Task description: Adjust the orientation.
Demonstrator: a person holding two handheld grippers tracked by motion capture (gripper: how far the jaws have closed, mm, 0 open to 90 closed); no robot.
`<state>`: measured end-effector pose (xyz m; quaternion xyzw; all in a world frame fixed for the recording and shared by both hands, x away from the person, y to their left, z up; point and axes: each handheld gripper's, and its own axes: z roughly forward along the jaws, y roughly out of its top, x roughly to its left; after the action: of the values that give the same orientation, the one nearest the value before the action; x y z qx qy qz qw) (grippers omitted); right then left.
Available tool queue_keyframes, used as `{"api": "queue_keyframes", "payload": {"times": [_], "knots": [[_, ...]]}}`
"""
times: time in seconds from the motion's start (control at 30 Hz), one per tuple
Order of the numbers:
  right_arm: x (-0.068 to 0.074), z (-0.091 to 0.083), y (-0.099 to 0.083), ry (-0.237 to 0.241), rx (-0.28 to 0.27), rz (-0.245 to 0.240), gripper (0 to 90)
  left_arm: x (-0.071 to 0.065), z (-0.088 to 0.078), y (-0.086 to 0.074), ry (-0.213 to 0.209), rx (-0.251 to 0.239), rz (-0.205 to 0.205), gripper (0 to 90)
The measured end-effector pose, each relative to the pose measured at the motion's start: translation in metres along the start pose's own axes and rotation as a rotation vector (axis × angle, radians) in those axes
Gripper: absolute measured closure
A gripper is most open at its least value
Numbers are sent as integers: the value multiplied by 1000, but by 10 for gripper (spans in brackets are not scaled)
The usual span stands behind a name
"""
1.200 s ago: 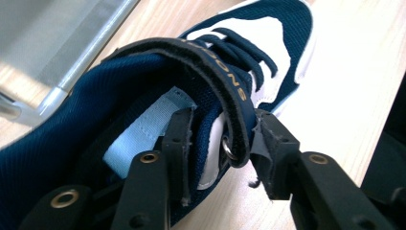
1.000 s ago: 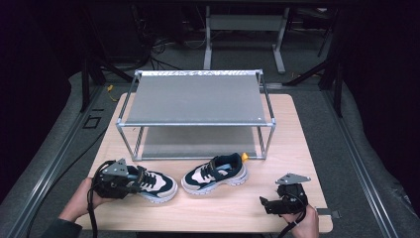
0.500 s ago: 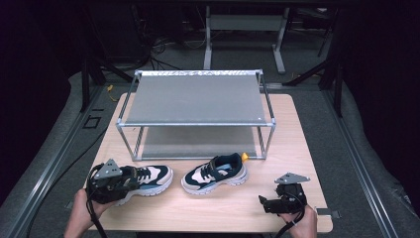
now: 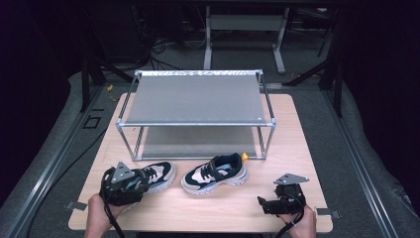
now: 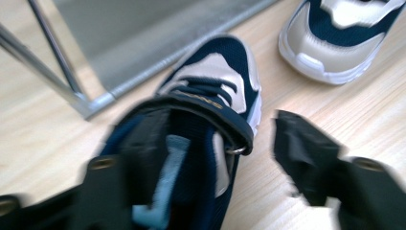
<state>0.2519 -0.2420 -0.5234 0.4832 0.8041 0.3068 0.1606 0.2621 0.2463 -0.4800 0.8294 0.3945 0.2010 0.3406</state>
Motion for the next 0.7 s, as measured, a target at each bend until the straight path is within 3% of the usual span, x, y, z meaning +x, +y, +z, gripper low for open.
{"api": "queue_keyframes", "payload": {"times": [0.1,0.17,0.3,0.33,0.47,0.5,0.7], "knots": [[-2,-1,-2,7,-13,5,104,11,-17,0,-19,-33,36,183],[-3,-1,-3,24,-14,7,101,23,-26,-4,-18,-38,41,134],[-1,0,0,34,-10,-2,95,45,-33,-16,-73,-50,35,0],[-2,1,0,33,-12,-10,92,52,-32,-23,-88,-46,39,0],[-3,3,-1,42,-17,2,88,59,-24,-35,-119,-59,29,0],[-3,3,-1,44,-14,7,88,58,-16,-41,-129,-58,13,0],[-2,2,-2,56,-8,3,87,54,5,-51,-150,-41,7,0]]}}
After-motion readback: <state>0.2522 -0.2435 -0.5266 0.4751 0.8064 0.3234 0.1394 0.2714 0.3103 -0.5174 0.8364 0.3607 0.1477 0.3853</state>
